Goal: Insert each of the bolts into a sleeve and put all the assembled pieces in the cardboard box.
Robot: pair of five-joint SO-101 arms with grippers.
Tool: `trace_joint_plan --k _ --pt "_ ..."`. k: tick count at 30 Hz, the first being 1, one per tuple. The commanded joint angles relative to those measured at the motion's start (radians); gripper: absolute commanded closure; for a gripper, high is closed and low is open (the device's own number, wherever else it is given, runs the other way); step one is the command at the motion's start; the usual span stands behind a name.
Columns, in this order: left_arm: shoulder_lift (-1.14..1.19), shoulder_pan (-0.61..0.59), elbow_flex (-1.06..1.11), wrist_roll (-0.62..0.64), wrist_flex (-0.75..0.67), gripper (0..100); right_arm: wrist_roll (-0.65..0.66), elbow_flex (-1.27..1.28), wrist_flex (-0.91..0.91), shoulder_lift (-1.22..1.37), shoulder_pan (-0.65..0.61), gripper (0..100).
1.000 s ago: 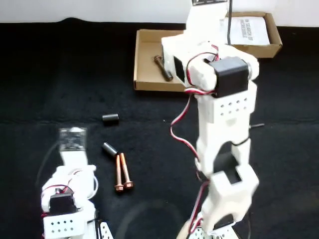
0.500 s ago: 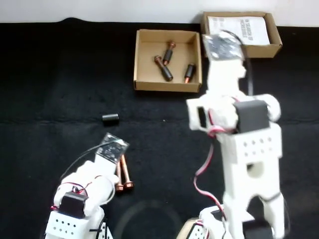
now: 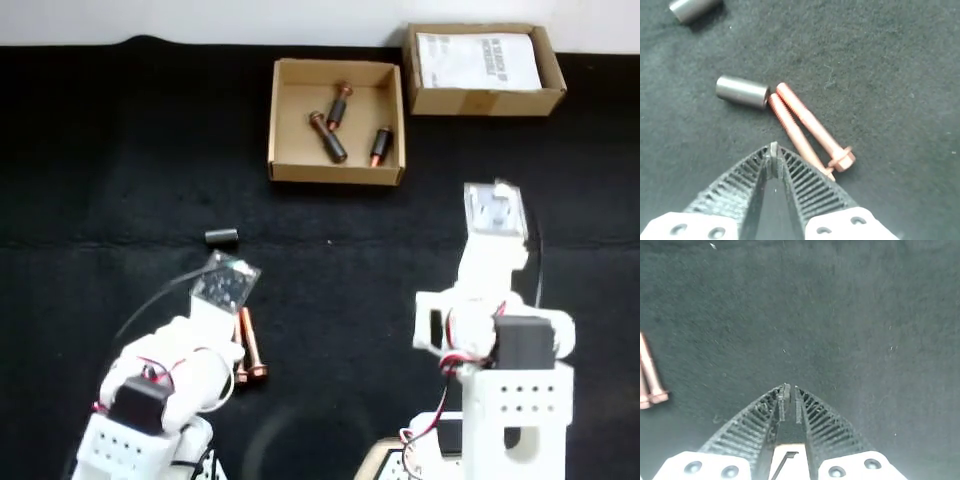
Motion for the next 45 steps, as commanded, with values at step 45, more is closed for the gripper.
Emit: trace_joint_plan --k 45 --pt "1.28 0.209 -0.39 -0.02 -0.169 99 0.069 -0.058 0.053 -0.131 0.028 99.2"
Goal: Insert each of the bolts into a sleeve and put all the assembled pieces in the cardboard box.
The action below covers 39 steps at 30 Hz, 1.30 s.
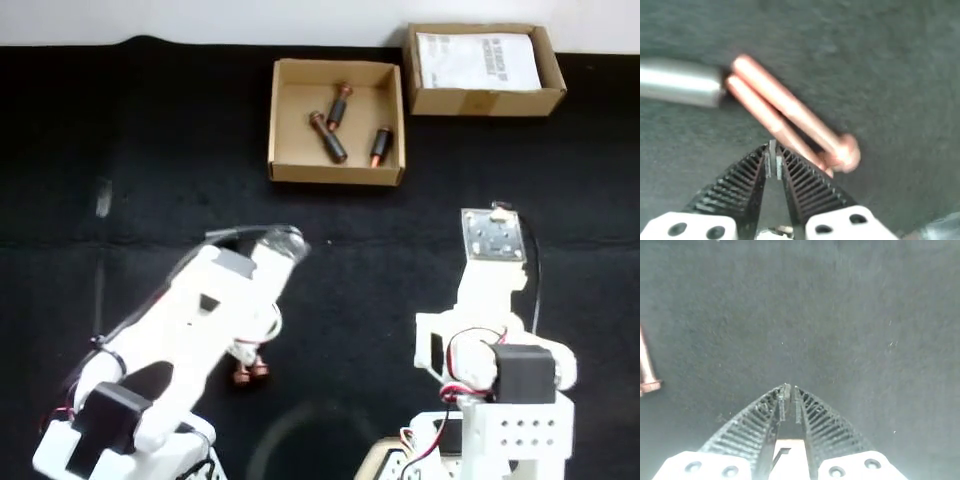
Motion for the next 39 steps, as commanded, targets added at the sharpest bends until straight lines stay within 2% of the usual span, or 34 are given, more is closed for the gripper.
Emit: trace_joint_plan --k 1,6,14,19,27,32,39 --pt "-0.008 0.125 0.068 0.003 -0.031 99 0.023 -0.091 0.012 -0.01 0.028 99.2" --pt "-0.01 0.188 0.134 0.023 -0.11 99 0.051 -0.104 0.012 -0.015 0.062 99.2" --pt "-0.002 0.186 -0.004 0.117 -0.133 99 0.051 -0.107 0.033 -0.015 0.077 99.2" --pt "-0.002 0.186 -0.024 0.169 -0.275 99 0.051 -0.107 0.062 -0.016 0.077 99.2" --pt "-0.001 0.185 -0.024 0.325 -0.505 99 0.051 -0.107 0.067 -0.016 0.077 99.2" --pt "-0.004 0.136 -0.024 0.4 -0.612 99 0.044 -0.107 0.067 -0.016 0.077 99.2" --pt "-0.01 0.022 -0.031 0.413 -0.623 99 0.044 -0.105 0.067 -0.016 0.077 99.2"
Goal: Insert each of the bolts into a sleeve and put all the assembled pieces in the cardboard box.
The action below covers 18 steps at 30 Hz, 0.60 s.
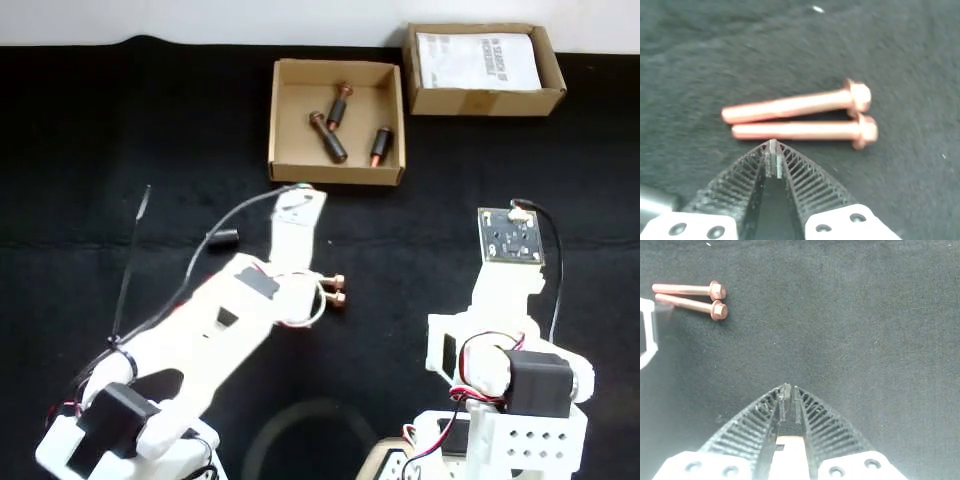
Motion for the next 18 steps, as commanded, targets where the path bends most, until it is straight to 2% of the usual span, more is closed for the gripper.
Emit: trace_joint_plan --k 1,3,6,10,13,16,18 --pt "-0.012 -0.084 -0.065 0.043 -0.008 99 0.002 -0.041 0.007 -0.016 0.008 99.2" --pt "-0.012 -0.131 -0.108 0.072 0.0 99 0.002 -0.038 0.007 -0.016 0.008 99.2" --pt "-0.012 -0.113 -0.163 -0.028 0.133 99 -0.026 -0.036 0.007 -0.016 0.005 99.2" --pt "-0.012 0.03 -0.213 -0.18 0.381 99 -0.031 -0.036 -0.001 -0.01 0.004 99.2" --pt "-0.012 0.137 -0.226 -0.235 0.499 99 -0.032 -0.036 -0.004 -0.008 0.004 99.2" --pt "-0.01 0.186 -0.231 -0.241 0.514 99 -0.032 -0.036 -0.004 -0.008 0.004 99.2" --pt "-0.002 0.188 -0.231 -0.241 0.453 99 -0.032 -0.036 -0.004 -0.008 0.004 99.2"
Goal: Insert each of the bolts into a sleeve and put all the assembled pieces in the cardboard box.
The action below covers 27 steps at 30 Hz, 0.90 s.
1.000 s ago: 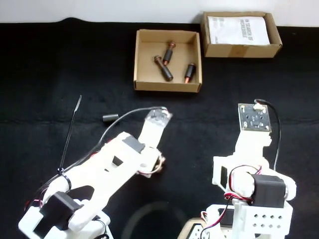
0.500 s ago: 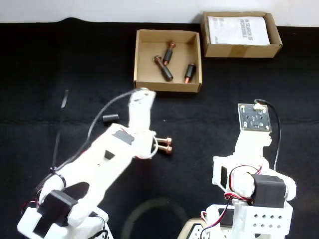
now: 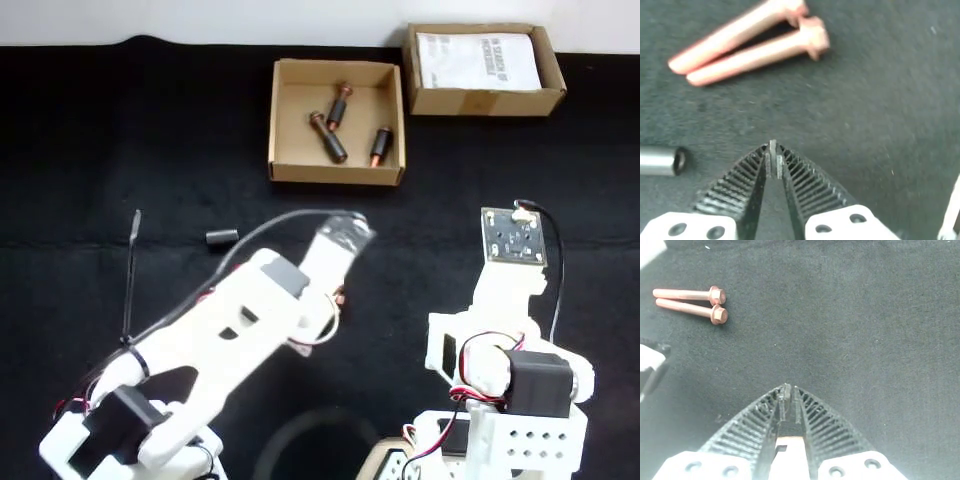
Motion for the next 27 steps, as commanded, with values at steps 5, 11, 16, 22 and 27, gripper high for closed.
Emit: trace_joint_plan --k 5,11,16,22,27 --pt "-0.002 0.027 -0.041 -0.009 -0.158 99 -0.008 -0.035 -0.004 -0.008 0.005 99.2" --pt "0.14 0.038 -0.133 -0.009 -0.167 99 -0.008 -0.035 -0.004 -0.008 0.005 99.2" --pt "0.38 0.024 -0.361 -0.005 0.009 99 -0.008 -0.035 -0.007 -0.008 0.007 99.2" --pt "0.596 -0.067 -0.644 -0.005 0.115 99 -0.005 0.012 -0.047 -0.008 0.01 99.2" --pt "0.746 -0.14 -0.851 -0.003 0.12 99 -0.008 0.045 -0.053 -0.01 0.01 99.2"
